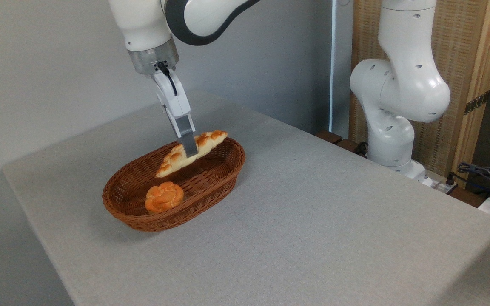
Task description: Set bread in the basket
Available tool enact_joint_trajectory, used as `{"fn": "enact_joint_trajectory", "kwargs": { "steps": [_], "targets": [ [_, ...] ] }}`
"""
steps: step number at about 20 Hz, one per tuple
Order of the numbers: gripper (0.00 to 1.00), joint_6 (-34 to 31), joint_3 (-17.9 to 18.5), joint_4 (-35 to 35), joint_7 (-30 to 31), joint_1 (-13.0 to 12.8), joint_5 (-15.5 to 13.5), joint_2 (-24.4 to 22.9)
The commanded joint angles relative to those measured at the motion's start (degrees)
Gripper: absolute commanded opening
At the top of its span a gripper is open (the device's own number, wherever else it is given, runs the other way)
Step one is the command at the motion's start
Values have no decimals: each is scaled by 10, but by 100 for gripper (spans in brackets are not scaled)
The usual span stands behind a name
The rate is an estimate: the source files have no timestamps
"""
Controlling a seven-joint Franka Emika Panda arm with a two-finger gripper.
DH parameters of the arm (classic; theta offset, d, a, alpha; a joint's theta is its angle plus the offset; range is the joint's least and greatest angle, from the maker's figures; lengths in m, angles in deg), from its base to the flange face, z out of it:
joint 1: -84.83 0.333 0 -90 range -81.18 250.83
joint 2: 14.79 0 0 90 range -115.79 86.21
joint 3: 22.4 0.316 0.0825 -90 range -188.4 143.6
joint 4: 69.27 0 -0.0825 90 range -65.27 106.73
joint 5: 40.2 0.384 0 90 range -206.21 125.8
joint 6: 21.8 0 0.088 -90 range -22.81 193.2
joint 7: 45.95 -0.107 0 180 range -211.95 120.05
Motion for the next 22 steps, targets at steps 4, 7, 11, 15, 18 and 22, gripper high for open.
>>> {"fn": "enact_joint_trajectory", "kwargs": {
  "steps": [4,7,11,15,18,22],
  "targets": [
    [100,7,2,3,8,0,-2,-10],
    [100,7,8,-1,7,0,-1,-13],
    [100,6,26,-33,4,7,0,-14],
    [100,-1,83,-82,4,7,-1,-13],
    [100,-8,114,-106,5,7,0,-12],
    [100,-49,151,-135,4,7,1,-7]
  ]
}}
